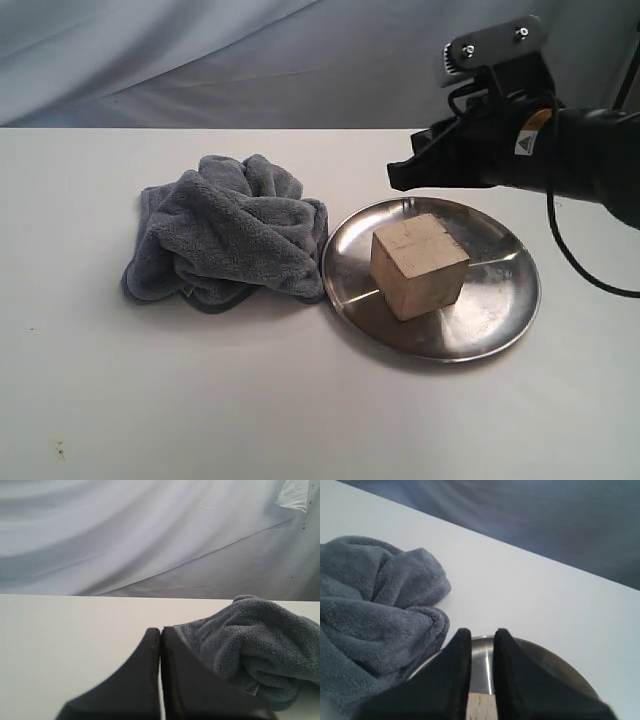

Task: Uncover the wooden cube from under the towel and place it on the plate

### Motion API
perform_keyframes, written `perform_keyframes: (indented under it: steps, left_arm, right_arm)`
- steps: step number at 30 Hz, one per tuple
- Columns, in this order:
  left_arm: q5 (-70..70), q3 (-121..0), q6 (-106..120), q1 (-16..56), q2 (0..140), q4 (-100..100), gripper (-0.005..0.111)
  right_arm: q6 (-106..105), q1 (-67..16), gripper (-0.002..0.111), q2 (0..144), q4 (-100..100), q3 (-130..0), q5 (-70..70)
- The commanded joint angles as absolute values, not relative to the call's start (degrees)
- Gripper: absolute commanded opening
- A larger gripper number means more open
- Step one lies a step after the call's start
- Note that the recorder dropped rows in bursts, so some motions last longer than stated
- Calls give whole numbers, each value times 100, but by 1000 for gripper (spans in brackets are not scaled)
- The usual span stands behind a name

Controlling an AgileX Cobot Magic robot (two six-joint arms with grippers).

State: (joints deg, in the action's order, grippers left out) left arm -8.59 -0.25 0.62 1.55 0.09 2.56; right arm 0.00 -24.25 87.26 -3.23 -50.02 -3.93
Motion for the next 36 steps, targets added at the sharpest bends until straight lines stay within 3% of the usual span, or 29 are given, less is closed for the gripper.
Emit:
perform_keyframes:
  steps: [1,21,29,36]
  left_arm:
    - [-835,0,46,160,0,252,1]
    - [-835,0,56,160,0,252,1]
    - [-835,0,56,160,0,252,1]
    - [-835,0,56,160,0,252,1]
  right_arm:
    - [46,-2380,0,8440,-390,-4659,-1210]
    - [-125,-1236,0,6272,-502,-4252,-1560]
    - [-125,-398,0,4797,-560,-3484,-1560]
    - [-125,-249,0,3518,-491,-2813,-1560]
